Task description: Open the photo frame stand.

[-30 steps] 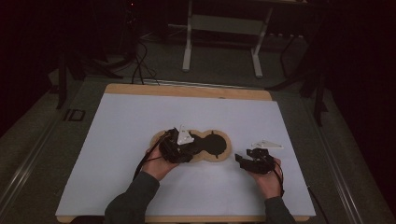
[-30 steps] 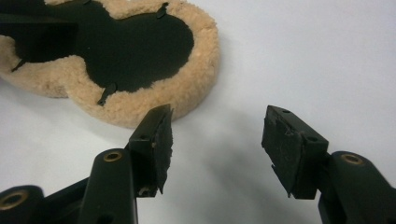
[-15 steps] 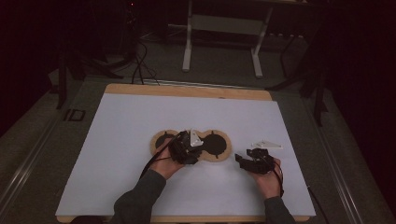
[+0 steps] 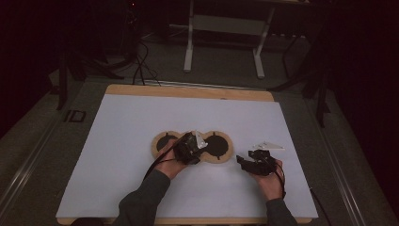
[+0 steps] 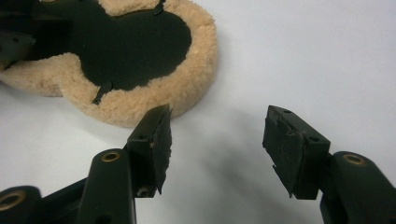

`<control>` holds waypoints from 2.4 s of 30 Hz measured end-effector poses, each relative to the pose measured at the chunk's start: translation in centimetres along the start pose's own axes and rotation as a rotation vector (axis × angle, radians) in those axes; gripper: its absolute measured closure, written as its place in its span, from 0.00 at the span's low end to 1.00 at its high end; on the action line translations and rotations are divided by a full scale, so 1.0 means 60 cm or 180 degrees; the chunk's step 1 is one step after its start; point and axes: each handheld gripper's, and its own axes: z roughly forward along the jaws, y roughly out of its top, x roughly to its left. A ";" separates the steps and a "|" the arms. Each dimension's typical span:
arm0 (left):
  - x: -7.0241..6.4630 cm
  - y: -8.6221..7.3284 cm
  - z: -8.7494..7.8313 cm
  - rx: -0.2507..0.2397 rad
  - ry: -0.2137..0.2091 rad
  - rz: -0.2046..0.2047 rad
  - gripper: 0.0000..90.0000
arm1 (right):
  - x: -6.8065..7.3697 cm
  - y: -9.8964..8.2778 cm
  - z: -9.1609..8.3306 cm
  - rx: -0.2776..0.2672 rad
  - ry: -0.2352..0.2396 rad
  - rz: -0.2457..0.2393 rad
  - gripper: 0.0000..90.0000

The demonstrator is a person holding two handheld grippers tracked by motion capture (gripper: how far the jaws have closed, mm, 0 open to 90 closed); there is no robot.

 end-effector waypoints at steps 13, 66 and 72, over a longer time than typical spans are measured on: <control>-0.008 0.001 0.000 -0.0010 0.0257 0.0187 0.73 | -0.002 0.000 -0.001 -0.0018 -0.0003 -0.0007 0.45; 0.025 -0.058 -0.044 -0.0948 0.0026 -0.0532 0.78 | 0.023 0.046 -0.018 -0.0326 0.0391 0.0231 0.45; 0.026 -0.064 -0.047 -0.1014 0.0010 -0.0562 0.77 | 0.026 0.057 -0.011 -0.0337 0.0451 0.0270 0.44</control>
